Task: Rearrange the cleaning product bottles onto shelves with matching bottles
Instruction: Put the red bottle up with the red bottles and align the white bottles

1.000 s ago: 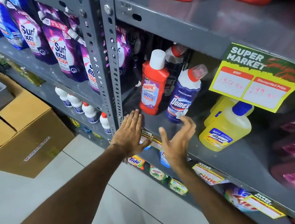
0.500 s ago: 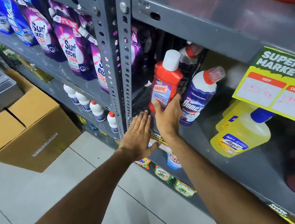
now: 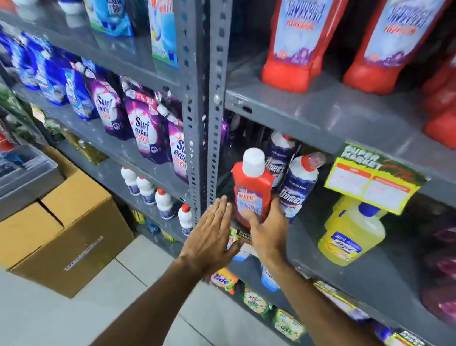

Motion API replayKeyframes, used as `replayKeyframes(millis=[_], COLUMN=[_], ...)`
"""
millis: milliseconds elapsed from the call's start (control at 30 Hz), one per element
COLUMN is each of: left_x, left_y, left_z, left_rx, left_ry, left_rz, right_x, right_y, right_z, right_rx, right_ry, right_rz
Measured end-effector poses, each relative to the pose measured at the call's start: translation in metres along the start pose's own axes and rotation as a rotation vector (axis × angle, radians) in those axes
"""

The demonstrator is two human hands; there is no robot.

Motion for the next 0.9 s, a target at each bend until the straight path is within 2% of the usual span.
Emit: replayKeyframes(millis=[100,267,567,767,900], left_x=[0.012,0.028,0.041,0.056,0.061], left_y=[0.042,0.111,0.233,0.269,0.274], left_z=[0.036,0.078,0.07,0.046,0.025], left_rx=[0.092,0.231,0.426,0.408,0.326], left_ry=[-0.016,-0.057,-0.12,-0.099,-0.058], left_rz=[0.045,-0.035,-0.131,-0.234,-0.207], right_x=[-0.03,-0.093,-0.216,-0.261,-0.271], right_y=[0.017,0.051,0.119,0.167,0.189], right_z=[0.03,0.065,0.062,0.028,0.003], right_rx=[-0.003,0.057,0.176,0.288,0.317], right_ry=[-0.047,0.011,0.206,0.285,0.263], right_rz=[-0.013,-0.001,-0.018,0.078,0.123])
Point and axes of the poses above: each hand's wrist, its own z-axis away from the middle knuckle, its own y-axis out of the back of the hand, x = y × z, the point moved 1 cm from there along -z, towards the middle knuckle, and after that the axes turned 13 degrees about -x, right-handed, at the moved point
